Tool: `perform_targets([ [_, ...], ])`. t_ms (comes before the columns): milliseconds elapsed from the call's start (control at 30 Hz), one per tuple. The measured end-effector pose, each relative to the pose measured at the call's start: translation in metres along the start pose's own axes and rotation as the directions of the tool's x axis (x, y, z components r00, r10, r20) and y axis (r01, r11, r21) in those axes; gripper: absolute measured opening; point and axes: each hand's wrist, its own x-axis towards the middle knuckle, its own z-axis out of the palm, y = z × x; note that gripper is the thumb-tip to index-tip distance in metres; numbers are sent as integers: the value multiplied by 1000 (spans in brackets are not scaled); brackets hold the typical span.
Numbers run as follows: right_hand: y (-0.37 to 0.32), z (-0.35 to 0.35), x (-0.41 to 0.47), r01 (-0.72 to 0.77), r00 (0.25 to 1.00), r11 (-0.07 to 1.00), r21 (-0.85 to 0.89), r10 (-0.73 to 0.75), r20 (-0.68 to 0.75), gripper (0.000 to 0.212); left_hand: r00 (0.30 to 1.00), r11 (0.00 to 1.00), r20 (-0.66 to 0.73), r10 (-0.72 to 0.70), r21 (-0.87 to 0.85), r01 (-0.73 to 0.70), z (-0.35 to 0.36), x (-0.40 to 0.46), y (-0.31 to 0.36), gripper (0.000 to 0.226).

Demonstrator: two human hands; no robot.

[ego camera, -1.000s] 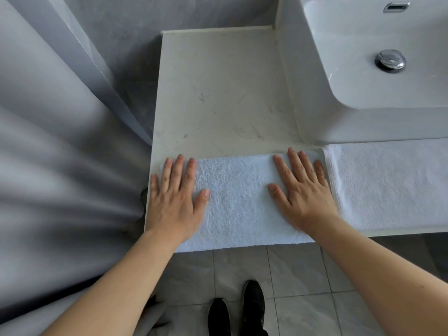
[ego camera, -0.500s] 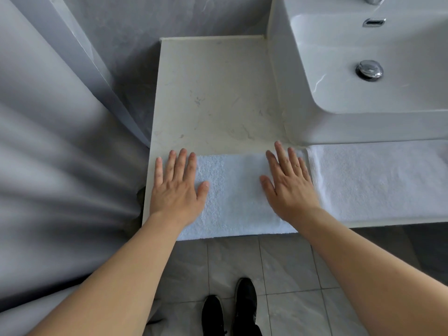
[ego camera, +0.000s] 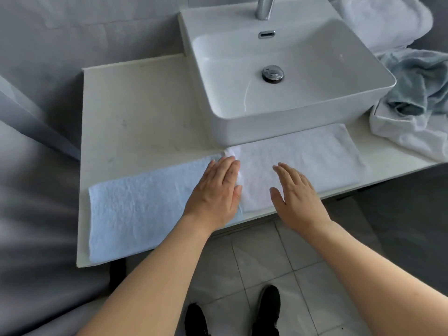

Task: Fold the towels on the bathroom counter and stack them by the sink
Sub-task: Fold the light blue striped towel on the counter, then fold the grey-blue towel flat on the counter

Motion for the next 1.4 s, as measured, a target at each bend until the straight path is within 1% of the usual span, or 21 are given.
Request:
perform_targets([
  [67,30,-15,1,-8,1000,1000,6,8,-18,53,999,999,6,44,11,-44,11,28,30,55],
  [233,117,-54,8,-52,996,998,39,55,-75,51,995,995,35,90,31,-91,42,93,100,57],
  [400,199,-85,12,-132,988,990,53,136,-72,52,994,996,60,88,2,-88,66,150,158,59],
  [500,234,-98,24,-175,981,983,48,178,-77,52,985,989,95,145,-16,-144,77,181,180,59],
  [600,265,-110,48,-191,967,979,71,200,-155,51,976,981,98,194,-42,-191,91,220,193,59],
  [700,303,-125,73,-240,930,964,111,262,-259,51,953,962,132,271,-72,-263,111,265,214,60],
  [767,333,-137,87,-267,914,956,124,292,-282,51,947,954,127,296,-99,-284,122,295,235,60],
  [900,393,-168,120,-256,891,961,105,276,-359,52,981,956,51,188,-237,-171,132,358,282,60],
  [933,407,-177,130,-255,883,963,91,270,-384,54,985,959,43,169,-239,-154,135,376,292,60],
  [1000,432,-195,152,-249,880,966,69,256,-400,59,991,975,37,131,-186,-122,141,410,309,61],
  [1067,451,-211,178,-250,882,966,64,254,-396,68,999,985,23,33,-168,-29,148,442,321,65],
  [1133,468,-222,200,-247,903,968,33,243,-354,79,995,984,27,-99,-149,102,159,468,330,76],
  [1200,482,-225,215,-235,943,972,-24,222,-246,92,973,974,76,-219,-44,223,170,488,330,84],
  [1233,487,-227,221,-229,958,972,-57,214,-192,97,966,969,74,-248,22,247,172,495,329,78],
  [1300,494,-230,230,-238,965,966,-96,224,-138,103,971,966,-28,-239,99,241,168,502,328,45],
  [1333,496,-231,233,-241,963,965,-102,225,-147,103,972,971,-96,-212,93,221,166,505,327,31],
  [1367,498,-231,236,-229,962,967,-112,207,-178,99,973,980,-149,-179,64,190,164,505,329,24],
  [1400,499,-231,237,-203,961,971,-126,172,-217,93,974,988,-166,-152,-7,153,162,503,331,21],
])
